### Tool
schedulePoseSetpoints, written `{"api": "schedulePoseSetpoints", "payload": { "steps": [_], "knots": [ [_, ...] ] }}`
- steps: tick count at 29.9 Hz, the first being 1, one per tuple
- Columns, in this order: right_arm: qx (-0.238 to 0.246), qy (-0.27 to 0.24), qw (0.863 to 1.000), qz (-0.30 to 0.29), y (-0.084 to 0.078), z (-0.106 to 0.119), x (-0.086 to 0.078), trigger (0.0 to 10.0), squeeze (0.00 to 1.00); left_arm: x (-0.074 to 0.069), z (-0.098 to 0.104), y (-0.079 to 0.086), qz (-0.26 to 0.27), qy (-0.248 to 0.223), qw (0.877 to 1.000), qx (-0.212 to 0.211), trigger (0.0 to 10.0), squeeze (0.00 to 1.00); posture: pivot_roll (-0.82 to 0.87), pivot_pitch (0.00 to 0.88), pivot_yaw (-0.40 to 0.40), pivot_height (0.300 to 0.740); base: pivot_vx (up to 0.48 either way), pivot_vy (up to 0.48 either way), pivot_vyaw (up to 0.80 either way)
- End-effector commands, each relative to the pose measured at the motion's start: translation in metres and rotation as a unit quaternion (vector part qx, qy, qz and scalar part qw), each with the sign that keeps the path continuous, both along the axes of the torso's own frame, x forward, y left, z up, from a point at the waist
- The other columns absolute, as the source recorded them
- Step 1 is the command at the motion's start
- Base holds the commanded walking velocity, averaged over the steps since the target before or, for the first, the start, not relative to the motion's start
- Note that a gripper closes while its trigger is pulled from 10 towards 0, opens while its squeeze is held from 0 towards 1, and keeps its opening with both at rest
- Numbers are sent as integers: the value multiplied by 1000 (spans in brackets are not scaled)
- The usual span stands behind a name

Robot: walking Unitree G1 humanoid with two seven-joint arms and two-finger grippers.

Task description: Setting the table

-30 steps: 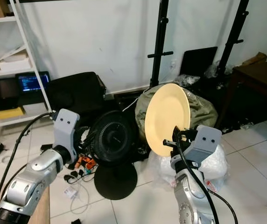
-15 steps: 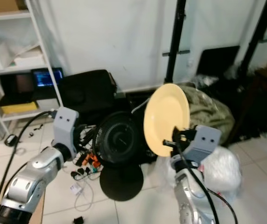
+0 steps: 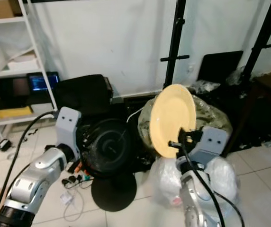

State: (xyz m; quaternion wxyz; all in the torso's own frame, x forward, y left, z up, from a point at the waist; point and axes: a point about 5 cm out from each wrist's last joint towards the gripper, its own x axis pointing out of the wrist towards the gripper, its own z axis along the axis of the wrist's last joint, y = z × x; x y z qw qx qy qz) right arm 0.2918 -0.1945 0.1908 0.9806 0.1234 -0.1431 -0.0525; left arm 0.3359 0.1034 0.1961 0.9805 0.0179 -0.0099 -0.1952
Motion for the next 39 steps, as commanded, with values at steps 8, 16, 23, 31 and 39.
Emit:
{"api": "schedulePoseSetpoints", "payload": {
  "steps": [8,16,23,31,39],
  "knots": [
    [2,6,1000,7,3,-2,0,10000,0,3,-6,7,15,19,1000,-5,10000,0,-31,17,131,740,0,0,-100],
    [9,6,1000,7,3,-2,1,10000,0,3,-6,6,9,22,1000,-9,10000,0,-33,16,133,740,0,0,-800],
    [8,7,1000,7,3,-2,0,10000,0,1,-7,3,-7,29,999,-17,10000,0,-34,18,133,740,0,0,-800],
    [9,8,1000,8,4,-3,0,10000,0,-1,-7,0,-26,40,998,-43,10000,0,-36,18,134,740,0,0,-800],
    [8,9,1000,9,4,-3,0,10000,0,-3,-7,-3,-45,56,995,-70,10000,0,-37,17,134,740,0,0,-800]
  ]
}}
